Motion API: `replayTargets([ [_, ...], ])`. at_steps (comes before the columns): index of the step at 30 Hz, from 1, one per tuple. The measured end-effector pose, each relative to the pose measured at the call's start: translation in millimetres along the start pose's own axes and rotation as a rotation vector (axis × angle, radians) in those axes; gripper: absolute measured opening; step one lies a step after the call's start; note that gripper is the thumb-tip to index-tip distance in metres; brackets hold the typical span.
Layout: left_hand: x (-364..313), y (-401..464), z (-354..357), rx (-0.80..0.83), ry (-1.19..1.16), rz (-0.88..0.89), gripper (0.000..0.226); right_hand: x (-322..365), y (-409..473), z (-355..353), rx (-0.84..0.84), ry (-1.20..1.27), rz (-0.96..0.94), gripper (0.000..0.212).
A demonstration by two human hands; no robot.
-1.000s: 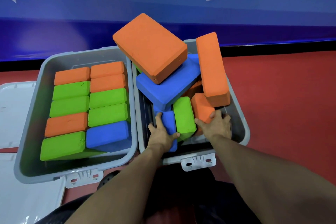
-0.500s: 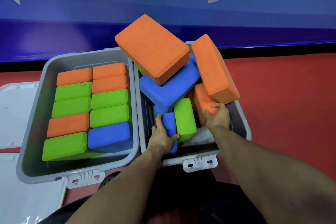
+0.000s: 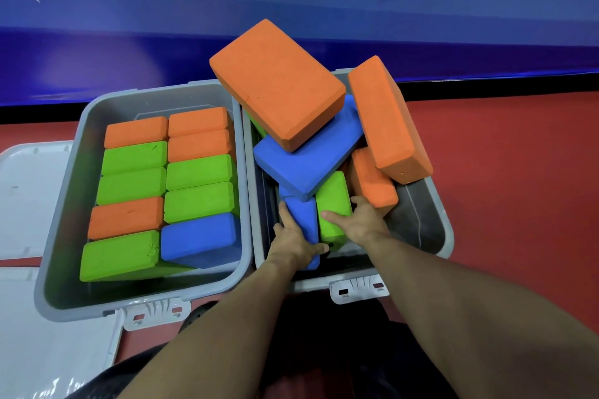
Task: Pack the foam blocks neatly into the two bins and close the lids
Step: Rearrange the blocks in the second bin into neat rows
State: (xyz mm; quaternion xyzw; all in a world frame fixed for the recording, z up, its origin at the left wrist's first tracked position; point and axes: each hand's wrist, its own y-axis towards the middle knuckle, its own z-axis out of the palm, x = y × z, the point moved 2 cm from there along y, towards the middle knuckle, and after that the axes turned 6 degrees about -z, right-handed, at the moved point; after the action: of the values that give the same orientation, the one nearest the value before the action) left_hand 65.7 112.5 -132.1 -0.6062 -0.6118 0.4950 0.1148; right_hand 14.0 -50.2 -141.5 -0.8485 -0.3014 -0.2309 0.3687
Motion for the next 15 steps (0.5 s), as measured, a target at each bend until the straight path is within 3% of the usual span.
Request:
replayTargets([
  [10, 7.1, 0.1, -1.4, -0.029, 0.040, 0.053, 0.128, 8.4, 7.5, 21.1, -0.022, 0.203, 0.016, 0.087],
  [15, 6.6, 0.2, -4.6, -0.007, 0.041, 0.050, 0.128, 5.5, 8.1, 12.5, -0.032, 0.151, -0.024, 0.071],
])
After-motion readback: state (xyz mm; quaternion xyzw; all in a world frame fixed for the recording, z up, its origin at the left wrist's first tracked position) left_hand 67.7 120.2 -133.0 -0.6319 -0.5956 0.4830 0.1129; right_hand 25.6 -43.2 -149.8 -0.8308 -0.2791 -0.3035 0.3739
